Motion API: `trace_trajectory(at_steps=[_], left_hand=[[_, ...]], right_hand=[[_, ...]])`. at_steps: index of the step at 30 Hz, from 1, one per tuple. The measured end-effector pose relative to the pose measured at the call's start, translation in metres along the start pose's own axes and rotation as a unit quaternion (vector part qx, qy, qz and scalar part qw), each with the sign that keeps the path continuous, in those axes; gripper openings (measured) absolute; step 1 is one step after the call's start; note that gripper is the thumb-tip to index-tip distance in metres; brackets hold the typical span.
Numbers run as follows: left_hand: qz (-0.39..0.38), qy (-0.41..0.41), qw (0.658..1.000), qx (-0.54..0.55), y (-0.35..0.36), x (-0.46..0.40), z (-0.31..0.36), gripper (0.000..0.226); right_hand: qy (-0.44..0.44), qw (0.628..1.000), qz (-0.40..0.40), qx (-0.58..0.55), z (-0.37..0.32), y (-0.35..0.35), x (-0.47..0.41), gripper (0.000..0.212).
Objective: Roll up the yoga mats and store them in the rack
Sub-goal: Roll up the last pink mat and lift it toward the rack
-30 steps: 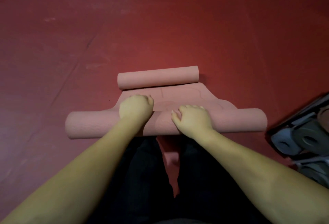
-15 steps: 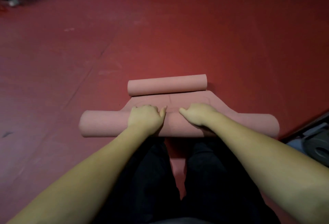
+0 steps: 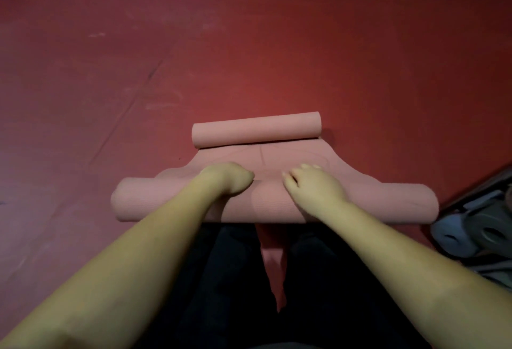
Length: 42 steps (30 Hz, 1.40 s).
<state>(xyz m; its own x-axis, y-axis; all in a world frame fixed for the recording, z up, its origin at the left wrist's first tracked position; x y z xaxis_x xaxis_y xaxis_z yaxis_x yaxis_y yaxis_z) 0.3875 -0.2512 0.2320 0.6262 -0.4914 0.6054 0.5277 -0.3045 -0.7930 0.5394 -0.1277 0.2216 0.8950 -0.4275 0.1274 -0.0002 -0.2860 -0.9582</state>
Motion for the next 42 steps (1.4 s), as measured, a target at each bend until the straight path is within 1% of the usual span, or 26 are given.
trace_trajectory(at_steps=[2, 4, 7, 9, 12, 14, 15, 16, 18, 19, 21, 23, 26, 29, 32, 35, 37, 39, 40, 41, 42], left_hand=[[-0.008, -0.003, 1.000, 0.009, -0.003, -0.006, 0.002, 0.053], [-0.011, 0.000, 1.000, -0.007, -0.003, -0.010, 0.005, 0.052], [-0.011, 0.013, 1.000, -0.013, -0.001, -0.012, 0.007, 0.057], [0.009, 0.032, 0.999, -0.013, -0.001, -0.014, 0.005, 0.059], [0.109, 0.053, 0.993, 0.009, -0.003, -0.011, 0.000, 0.049], [0.214, 0.069, 0.974, -0.001, -0.003, -0.005, 0.000, 0.047], [0.257, 0.071, 0.964, -0.005, -0.003, -0.002, 0.000, 0.047], [0.282, 0.065, 0.957, 0.002, -0.002, 0.001, 0.000, 0.048], [0.299, 0.045, 0.953, 0.012, 0.005, 0.006, -0.001, 0.048], [0.304, 0.044, 0.952, 0.004, 0.010, 0.010, -0.001, 0.049], [0.310, 0.058, 0.949, -0.032, 0.029, 0.019, -0.002, 0.054], [0.316, 0.062, 0.945, -0.064, 0.040, 0.027, -0.005, 0.062], [0.271, 0.039, 0.959, -0.074, 0.027, 0.024, -0.006, 0.064], [0.263, 0.052, 0.961, -0.069, 0.011, 0.024, -0.001, 0.061], [0.206, 0.053, 0.976, -0.039, 0.005, 0.028, 0.000, 0.066], [0.134, 0.035, 0.990, -0.024, 0.009, 0.032, 0.000, 0.069], [0.113, 0.029, 0.993, -0.021, 0.015, 0.032, 0.000, 0.069], [0.105, 0.023, 0.994, -0.010, 0.018, 0.032, -0.001, 0.068], [0.097, 0.019, 0.995, -0.004, 0.017, 0.031, -0.002, 0.068], [0.087, 0.015, 0.996, 0.001, 0.014, 0.030, -0.002, 0.068], [0.074, 0.010, 0.997, 0.001, 0.011, 0.028, -0.002, 0.068]], right_hand=[[-0.009, 0.998, 0.037, 0.042, 0.000, 0.010, 0.013, 0.049], [-0.013, 0.996, 0.062, 0.068, 0.000, 0.019, 0.024, 0.054], [-0.011, 0.994, 0.086, 0.071, 0.001, 0.026, 0.027, 0.055], [-0.004, 0.993, 0.088, 0.074, -0.001, 0.025, 0.022, 0.057], [0.006, 0.995, 0.060, 0.080, -0.004, 0.019, 0.009, 0.064], [0.002, 0.996, 0.045, 0.081, -0.005, 0.014, 0.002, 0.070], [0.002, 0.996, 0.039, 0.081, -0.004, 0.012, -0.002, 0.069], [0.003, 0.996, 0.034, 0.078, -0.003, 0.011, -0.005, 0.065], [0.013, 0.998, 0.011, 0.052, 0.001, 0.010, -0.012, 0.057], [0.023, 0.999, -0.014, 0.039, 0.002, 0.008, -0.017, 0.057], [0.038, 0.997, -0.062, 0.029, 0.005, 0.003, -0.027, 0.064], [0.038, 0.995, -0.091, 0.030, 0.003, -0.002, -0.035, 0.070], [0.043, 0.991, -0.127, 0.024, -0.001, -0.007, -0.042, 0.071], [0.051, 0.983, -0.178, 0.016, -0.007, -0.017, -0.044, 0.070], [0.053, 0.967, -0.248, -0.024, -0.009, -0.029, -0.037, 0.065], [0.053, 0.945, -0.316, -0.066, -0.008, -0.030, -0.026, 0.062], [0.060, 0.934, -0.341, -0.086, -0.007, -0.025, -0.021, 0.062], [0.064, 0.935, -0.337, -0.088, -0.005, -0.018, -0.021, 0.063], [0.055, 0.945, -0.314, -0.077, -0.004, -0.014, -0.022, 0.064], [0.037, 0.961, -0.268, -0.061, -0.002, -0.011, -0.024, 0.060], [0.020, 0.978, -0.202, -0.047, -0.001, -0.009, -0.026, 0.052]])
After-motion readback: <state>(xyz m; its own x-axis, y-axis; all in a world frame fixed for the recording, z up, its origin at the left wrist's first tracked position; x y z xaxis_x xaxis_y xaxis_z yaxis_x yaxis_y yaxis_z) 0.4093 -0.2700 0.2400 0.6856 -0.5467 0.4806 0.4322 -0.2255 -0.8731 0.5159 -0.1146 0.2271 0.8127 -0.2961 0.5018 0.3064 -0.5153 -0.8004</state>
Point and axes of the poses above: each hand's wrist, its own x-axis away from the middle knuckle, its own y-axis out of the palm, z = x × y, the point moved 2 cm from there along -x, towards the middle knuckle, and after that the axes turned 3 degrees about -y, right-handed, at the moved point
